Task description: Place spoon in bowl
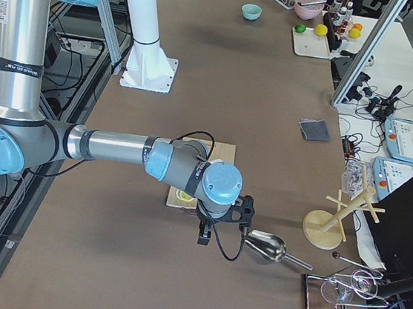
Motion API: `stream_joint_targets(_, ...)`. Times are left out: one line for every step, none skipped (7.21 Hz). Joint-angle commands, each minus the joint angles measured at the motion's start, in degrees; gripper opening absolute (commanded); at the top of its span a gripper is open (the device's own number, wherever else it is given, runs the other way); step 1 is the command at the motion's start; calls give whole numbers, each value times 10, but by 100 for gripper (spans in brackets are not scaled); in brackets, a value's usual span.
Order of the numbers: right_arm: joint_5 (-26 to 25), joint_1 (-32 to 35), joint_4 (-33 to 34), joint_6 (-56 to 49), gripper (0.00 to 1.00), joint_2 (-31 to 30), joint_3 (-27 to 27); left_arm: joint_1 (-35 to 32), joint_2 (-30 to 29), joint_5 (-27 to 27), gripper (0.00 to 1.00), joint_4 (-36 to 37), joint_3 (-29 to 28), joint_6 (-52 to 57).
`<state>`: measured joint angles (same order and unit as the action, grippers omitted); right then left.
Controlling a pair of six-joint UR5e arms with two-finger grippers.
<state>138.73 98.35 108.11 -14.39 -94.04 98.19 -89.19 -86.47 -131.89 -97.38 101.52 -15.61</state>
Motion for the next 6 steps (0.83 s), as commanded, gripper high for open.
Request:
stream_joint_targets(2, 0, 0, 1, 100, 5, 11, 2, -8, -1, 99, -34, 8, 0)
stream_joint_targets(13, 0, 0, 1, 100, 5, 10, 5, -8, -3, 99, -105, -26, 0)
stream_joint_targets(16, 0, -10, 1, 100, 12, 19, 22, -1, -24, 99, -186, -63, -4)
stream_joint_targets(13, -1, -50, 2, 100, 13, 11, 30, -18, -28, 99, -213, -115, -11)
stream_joint_targets(15, -1, -53, 8, 100, 13, 7, 34, -36, -30, 99, -214, -140, -11)
stream_joint_targets(26, -1, -53, 7, 100, 13, 3, 53, -41, -27, 99, -240, -172, -14)
